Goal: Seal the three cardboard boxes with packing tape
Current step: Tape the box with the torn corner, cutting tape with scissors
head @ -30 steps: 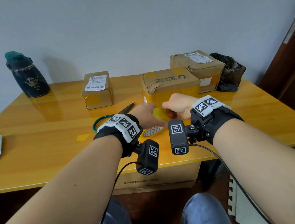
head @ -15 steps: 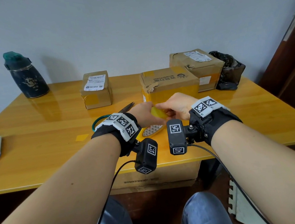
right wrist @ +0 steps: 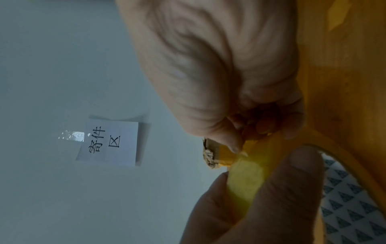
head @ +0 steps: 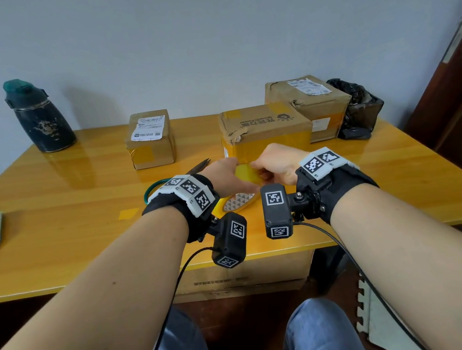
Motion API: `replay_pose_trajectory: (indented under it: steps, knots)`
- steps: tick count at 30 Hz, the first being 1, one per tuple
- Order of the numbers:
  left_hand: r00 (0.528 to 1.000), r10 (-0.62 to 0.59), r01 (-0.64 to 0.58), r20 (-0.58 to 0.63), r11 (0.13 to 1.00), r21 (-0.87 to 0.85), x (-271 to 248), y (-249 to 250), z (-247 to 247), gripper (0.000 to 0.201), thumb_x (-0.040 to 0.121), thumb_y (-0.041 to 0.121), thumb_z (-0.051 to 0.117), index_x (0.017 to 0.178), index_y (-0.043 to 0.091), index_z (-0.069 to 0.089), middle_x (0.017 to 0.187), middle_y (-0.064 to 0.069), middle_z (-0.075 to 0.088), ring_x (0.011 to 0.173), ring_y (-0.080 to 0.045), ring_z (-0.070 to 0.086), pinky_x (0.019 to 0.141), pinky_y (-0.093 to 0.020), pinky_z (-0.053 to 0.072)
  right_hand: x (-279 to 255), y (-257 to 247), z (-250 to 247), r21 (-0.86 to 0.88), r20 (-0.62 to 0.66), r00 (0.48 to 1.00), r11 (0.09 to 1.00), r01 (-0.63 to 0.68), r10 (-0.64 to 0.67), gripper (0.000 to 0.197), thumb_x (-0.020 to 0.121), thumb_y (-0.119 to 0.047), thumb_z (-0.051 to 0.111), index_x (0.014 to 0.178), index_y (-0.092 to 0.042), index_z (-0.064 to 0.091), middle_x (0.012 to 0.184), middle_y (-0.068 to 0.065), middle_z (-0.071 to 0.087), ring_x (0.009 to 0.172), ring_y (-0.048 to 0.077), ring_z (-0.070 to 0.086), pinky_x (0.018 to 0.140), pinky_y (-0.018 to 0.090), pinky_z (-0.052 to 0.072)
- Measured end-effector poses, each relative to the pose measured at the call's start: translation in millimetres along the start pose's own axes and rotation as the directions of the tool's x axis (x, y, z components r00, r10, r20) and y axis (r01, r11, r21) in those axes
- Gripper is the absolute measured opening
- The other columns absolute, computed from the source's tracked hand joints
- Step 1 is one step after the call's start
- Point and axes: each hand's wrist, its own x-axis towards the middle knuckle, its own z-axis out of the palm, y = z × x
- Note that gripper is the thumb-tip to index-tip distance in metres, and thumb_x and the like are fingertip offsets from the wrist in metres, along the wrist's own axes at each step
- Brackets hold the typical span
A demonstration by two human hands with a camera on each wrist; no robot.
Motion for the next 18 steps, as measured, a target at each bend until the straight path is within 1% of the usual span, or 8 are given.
replay_pose_trajectory:
  steps: [2,5,7,10,12,14,16,18]
  knots:
    - [1.000,-0.002,0.002,0.010,1.000,0.003,0.5,-1.5,-0.2,0.082,0.075,0.059,0.071,0.138,0.015,0.044,0.135,-0.007,0.053,0.120,-0.025,0.052,0.096,-0.038,0.047,0.8,1.6,-1.7,0.029,0.009,1.000,1.000,-0.004,0.004,0.019,0.093,-0.006,0.055,0.075,-0.002,0.050,0.071,0.012,0.046,0.068,0.024,0.048,0.072,0.039,0.051]
    - [1.000,0.000,0.000,0.011,1.000,0.031,0.6,-1.2,-1.2,0.083,0.077,0.058,0.069,0.141,0.014,0.040,0.139,-0.007,0.049,0.123,-0.025,0.049,0.096,-0.036,0.044,1.1,4.6,-4.9,0.051,0.025,1.000,0.999,-0.014,0.013,0.018,0.093,-0.008,0.056,0.076,-0.003,0.053,0.070,0.010,0.047,0.065,0.021,0.046,0.076,0.036,0.044]
    - [1.000,-0.003,0.003,0.011,0.999,0.042,0.7,-0.1,-1.8,0.085,0.077,0.058,0.069,0.143,0.013,0.038,0.142,-0.007,0.046,0.125,-0.025,0.047,0.096,-0.036,0.042,1.4,7.2,-6.6,0.073,0.035,0.999,0.997,-0.018,0.016,0.017,0.093,-0.008,0.056,0.077,-0.004,0.053,0.069,0.009,0.047,0.062,0.019,0.044,0.073,0.035,0.042]
    - [1.000,-0.013,0.012,0.018,1.000,0.027,2.5,-1.1,-2.6,0.085,0.074,0.060,0.070,0.140,0.014,0.042,0.139,-0.008,0.050,0.123,-0.025,0.050,0.097,-0.037,0.045,1.1,10.3,-5.9,0.179,0.034,0.999,0.984,-0.024,0.018,0.017,0.095,-0.006,0.053,0.077,-0.006,0.052,0.068,0.006,0.043,0.059,0.015,0.040,0.061,0.030,0.044]
    - [1.000,-0.019,0.019,0.016,1.000,0.023,3.0,-1.7,-2.2,0.086,0.074,0.060,0.071,0.141,0.016,0.041,0.139,-0.006,0.050,0.123,-0.024,0.050,0.098,-0.038,0.046,1.0,10.7,-3.7,0.237,0.045,0.999,0.971,-0.030,0.020,0.020,0.096,-0.008,0.052,0.077,-0.007,0.052,0.068,0.004,0.041,0.058,0.014,0.037,0.058,0.028,0.045]
    - [1.000,-0.017,0.017,0.013,1.000,0.021,3.4,-3.0,-1.7,0.089,0.073,0.062,0.070,0.144,0.018,0.037,0.144,-0.004,0.046,0.127,-0.023,0.047,0.103,-0.038,0.043,1.8,10.8,-1.8,0.278,0.054,0.998,0.960,-0.037,0.022,0.024,0.098,-0.014,0.049,0.076,-0.008,0.052,0.068,0.003,0.040,0.058,0.013,0.035,0.057,0.028,0.043]
    - [1.000,-0.018,0.017,0.010,1.000,0.020,3.9,-3.6,-1.6,0.091,0.073,0.062,0.071,0.144,0.018,0.037,0.145,-0.003,0.045,0.128,-0.023,0.046,0.104,-0.039,0.042,2.6,11.3,-1.8,0.303,0.059,0.998,0.952,-0.040,0.023,0.029,0.099,-0.023,0.049,0.074,-0.009,0.053,0.067,0.002,0.040,0.059,0.013,0.034,0.058,0.026,0.041]
    - [1.000,-0.016,0.016,0.011,1.000,0.016,4.3,-3.6,-1.4,0.090,0.072,0.062,0.071,0.143,0.018,0.038,0.143,-0.003,0.047,0.126,-0.022,0.048,0.103,-0.039,0.043,3.7,12.3,-1.7,0.251,0.058,0.998,0.968,-0.014,0.000,0.029,0.094,-0.031,0.058,0.076,-0.010,0.055,0.069,0.001,0.041,0.060,0.013,0.037,0.058,0.026,0.042]
